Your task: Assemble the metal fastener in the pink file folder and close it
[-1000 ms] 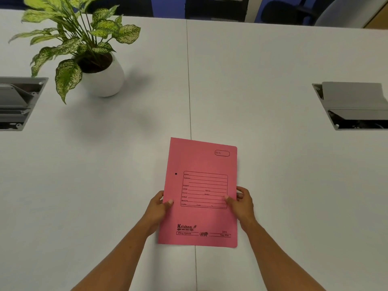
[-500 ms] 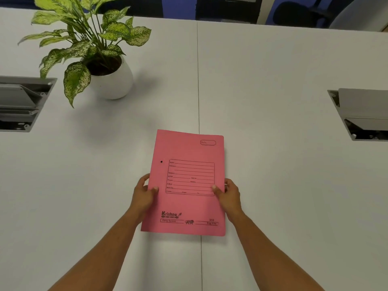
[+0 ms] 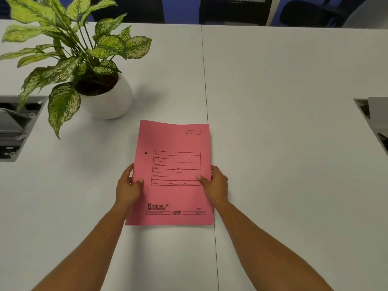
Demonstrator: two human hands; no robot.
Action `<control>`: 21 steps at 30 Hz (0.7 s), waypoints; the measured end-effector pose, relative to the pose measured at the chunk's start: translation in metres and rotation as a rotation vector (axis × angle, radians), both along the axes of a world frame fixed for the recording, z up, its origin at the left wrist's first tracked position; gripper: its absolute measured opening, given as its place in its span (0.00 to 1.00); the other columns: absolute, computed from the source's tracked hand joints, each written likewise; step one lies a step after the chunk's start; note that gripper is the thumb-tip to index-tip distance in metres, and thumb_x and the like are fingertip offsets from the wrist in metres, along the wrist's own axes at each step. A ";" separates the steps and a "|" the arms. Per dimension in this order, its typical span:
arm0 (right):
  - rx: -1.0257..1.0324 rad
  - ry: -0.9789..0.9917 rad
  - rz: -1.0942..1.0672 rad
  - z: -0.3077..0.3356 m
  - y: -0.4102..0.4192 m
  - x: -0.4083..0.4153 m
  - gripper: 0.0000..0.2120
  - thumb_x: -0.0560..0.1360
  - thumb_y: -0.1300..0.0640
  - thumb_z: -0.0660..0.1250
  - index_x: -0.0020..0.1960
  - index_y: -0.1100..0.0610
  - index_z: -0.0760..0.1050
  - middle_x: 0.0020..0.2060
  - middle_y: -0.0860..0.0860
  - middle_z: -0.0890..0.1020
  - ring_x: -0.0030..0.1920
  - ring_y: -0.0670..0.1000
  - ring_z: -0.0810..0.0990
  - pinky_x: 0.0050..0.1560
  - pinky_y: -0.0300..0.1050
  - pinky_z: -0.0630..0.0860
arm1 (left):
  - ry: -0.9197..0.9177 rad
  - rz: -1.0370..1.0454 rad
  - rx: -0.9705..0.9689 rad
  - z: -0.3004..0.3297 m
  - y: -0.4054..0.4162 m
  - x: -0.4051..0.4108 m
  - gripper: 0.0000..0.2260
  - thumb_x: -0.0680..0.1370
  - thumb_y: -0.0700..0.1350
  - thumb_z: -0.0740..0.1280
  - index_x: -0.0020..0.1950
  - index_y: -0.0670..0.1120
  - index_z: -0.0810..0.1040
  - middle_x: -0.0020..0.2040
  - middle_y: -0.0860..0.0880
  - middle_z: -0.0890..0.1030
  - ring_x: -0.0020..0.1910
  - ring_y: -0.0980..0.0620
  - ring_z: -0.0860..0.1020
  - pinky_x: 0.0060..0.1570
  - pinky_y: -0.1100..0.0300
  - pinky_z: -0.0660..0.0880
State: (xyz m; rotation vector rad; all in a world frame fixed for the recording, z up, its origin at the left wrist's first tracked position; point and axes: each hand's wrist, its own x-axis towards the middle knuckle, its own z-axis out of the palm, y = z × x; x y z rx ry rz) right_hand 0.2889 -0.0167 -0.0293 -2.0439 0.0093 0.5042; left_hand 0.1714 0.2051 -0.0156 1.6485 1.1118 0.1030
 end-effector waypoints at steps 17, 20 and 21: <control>-0.409 -0.173 0.194 -0.014 0.032 0.030 0.25 0.75 0.44 0.67 0.65 0.56 0.66 0.57 0.56 0.74 0.52 0.57 0.79 0.47 0.49 0.77 | 0.202 -0.086 0.352 -0.021 0.026 0.038 0.20 0.75 0.39 0.69 0.67 0.39 0.73 0.58 0.35 0.79 0.54 0.35 0.79 0.57 0.44 0.76; -0.410 -0.189 0.217 -0.012 0.027 0.028 0.25 0.75 0.42 0.65 0.65 0.56 0.65 0.57 0.56 0.73 0.50 0.56 0.79 0.45 0.48 0.77 | 0.305 -0.106 0.415 -0.020 0.021 0.031 0.21 0.76 0.46 0.68 0.67 0.40 0.73 0.60 0.35 0.77 0.58 0.34 0.76 0.58 0.40 0.75; -0.404 -0.200 0.200 -0.013 0.025 0.027 0.26 0.76 0.42 0.64 0.66 0.56 0.65 0.57 0.56 0.73 0.51 0.57 0.79 0.45 0.47 0.76 | 0.351 -0.113 0.472 -0.020 0.020 0.029 0.22 0.76 0.48 0.67 0.68 0.41 0.72 0.61 0.34 0.75 0.60 0.33 0.73 0.59 0.39 0.72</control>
